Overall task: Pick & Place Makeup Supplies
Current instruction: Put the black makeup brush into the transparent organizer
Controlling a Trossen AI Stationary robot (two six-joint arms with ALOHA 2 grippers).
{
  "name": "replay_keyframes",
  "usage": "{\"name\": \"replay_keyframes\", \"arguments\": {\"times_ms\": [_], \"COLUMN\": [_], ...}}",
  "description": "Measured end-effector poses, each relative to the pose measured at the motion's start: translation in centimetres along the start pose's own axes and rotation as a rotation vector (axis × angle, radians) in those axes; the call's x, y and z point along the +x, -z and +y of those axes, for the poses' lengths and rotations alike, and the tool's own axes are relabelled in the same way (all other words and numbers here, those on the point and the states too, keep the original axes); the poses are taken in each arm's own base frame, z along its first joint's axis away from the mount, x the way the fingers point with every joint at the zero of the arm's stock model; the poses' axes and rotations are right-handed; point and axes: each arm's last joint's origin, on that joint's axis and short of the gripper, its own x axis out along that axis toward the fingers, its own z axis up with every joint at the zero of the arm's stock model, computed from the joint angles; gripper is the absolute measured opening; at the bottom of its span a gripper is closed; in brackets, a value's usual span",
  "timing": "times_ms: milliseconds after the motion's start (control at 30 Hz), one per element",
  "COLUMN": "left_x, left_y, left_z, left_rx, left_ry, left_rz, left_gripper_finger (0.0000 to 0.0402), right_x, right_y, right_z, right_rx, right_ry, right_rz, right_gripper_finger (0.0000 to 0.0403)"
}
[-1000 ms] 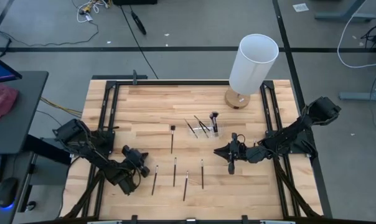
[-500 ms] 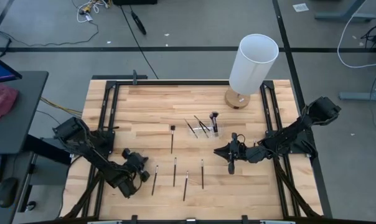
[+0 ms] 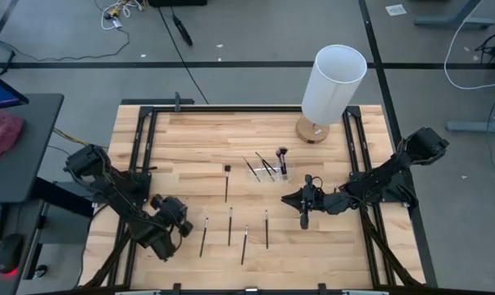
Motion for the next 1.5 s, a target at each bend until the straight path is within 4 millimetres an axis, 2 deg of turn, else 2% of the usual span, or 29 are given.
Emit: {"name": "replay_keyframes", "arguments": {"times_ms": [133, 300, 400, 500, 667, 800, 1200, 1500], "left_x": [0.1, 0.4, 1.0, 1.8, 3.0, 3.5, 3.3, 3.4], "left_y": [0.1, 0.2, 0.4, 0.5, 0.8, 1.3, 1.8, 1.8], "left_z": [0.8, 0.5, 0.6, 0.8, 0.7, 0.7, 0.4, 0.2], "left_rx": [-0.075, -0.129, -0.167, -0.195, -0.179, -0.142, -0.175, -0.189], "left_ry": [-0.099, -0.021, 0.0, -0.01, -0.054, -0.078, -0.032, -0.004], "left_rz": [0.086, 0.006, 0.01, 0.055, 0.056, 0.061, 0.044, 0.012], "left_gripper_finger": [0.0128, 0.0216, 0.0243, 0.0247, 0.0228, 0.0193, 0.002, 0.001], "right_x": [0.0, 0.1, 0.1, 0.1, 0.1, 0.1, 0.1, 0.1], "right_y": [0.0, 0.0, 0.0, 0.0, 0.0, 0.0, 0.0, 0.0], "right_z": [0.0, -0.1, -0.2, -0.2, -0.2, -0.2, -0.2, -0.2], "right_rx": [-0.002, -0.001, -0.001, -0.001, -0.002, -0.003, 0.0, -0.001], "right_ry": [0.001, 0.007, 0.009, 0.009, 0.009, 0.011, 0.01, 0.01], "right_rz": [0.002, 0.002, 0.002, 0.002, 0.003, 0.004, 0.002, 0.002], "right_gripper_finger": [0.0043, 0.0043, 0.0043, 0.0043, 0.0043, 0.0043, 0.0043, 0.0043]}}
